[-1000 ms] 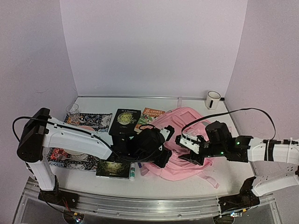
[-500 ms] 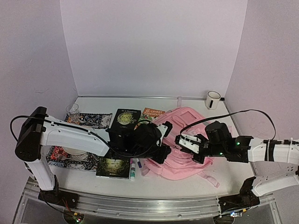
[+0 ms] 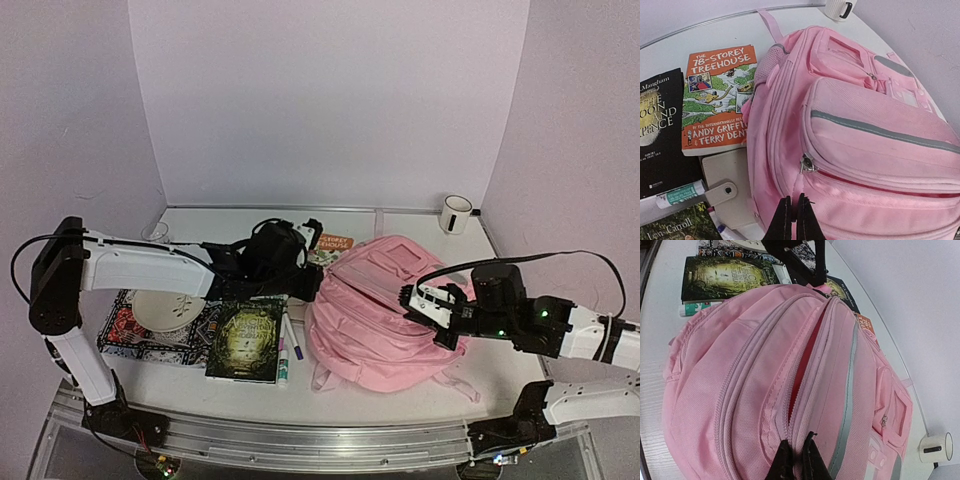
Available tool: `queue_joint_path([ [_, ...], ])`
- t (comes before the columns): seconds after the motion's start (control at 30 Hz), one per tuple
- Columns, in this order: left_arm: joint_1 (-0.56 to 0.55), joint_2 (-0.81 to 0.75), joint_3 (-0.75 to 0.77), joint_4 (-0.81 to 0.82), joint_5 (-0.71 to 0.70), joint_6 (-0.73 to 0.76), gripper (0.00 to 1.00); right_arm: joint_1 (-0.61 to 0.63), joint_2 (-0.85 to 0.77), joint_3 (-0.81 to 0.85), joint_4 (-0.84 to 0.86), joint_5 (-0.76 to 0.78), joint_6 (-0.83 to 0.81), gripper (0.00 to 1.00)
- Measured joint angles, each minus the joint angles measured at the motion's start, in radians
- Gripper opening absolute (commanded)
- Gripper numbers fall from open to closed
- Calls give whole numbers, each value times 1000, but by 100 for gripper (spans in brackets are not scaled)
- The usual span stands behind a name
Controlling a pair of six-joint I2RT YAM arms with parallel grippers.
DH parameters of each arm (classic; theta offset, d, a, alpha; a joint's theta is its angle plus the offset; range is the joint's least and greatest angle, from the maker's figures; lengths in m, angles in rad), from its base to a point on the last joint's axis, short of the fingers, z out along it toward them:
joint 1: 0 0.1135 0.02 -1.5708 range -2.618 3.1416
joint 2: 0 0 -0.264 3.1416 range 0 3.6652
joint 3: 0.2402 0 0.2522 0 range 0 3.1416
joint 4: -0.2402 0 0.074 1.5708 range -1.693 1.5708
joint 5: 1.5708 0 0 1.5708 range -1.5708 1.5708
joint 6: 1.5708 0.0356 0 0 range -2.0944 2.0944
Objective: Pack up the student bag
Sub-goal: Unzip the upper front pocket of the student bag.
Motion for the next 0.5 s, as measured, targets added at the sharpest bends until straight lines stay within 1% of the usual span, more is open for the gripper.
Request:
queue_joint_path([
  [0.1, 20, 28, 21, 1, 3, 33, 0, 0, -18, 0, -4, -11, -1, 0],
  [0.13, 24, 44, 34, 3, 7, 43, 0, 0, -22, 0, -7, -11, -1, 2],
  [0.17, 26, 58, 45, 4, 11, 53, 0, 0, -24, 0, -10, -11, -1, 6],
  [0.2, 28, 71, 55, 5, 17, 61, 0, -1, -25, 0, -14, -11, 0, 16],
  [0.27, 32, 87, 65, 5, 42, 67, 0, -1, -24, 0, -28, -12, 17, 40],
  [0.3, 34, 91, 65, 3, 51, 67, 0, -1, -23, 3, -36, -17, 31, 47],
  [0.33, 39, 93, 65, -1, 59, 64, 0, -1, -19, 10, -42, -22, 47, 51],
  [0.4, 45, 94, 64, -7, 76, 61, 0, -1, -1, 38, -47, -33, 84, 52],
  [0.5, 40, 94, 64, -2, 90, 53, 0, -1, 47, 104, -47, -46, 161, 52],
])
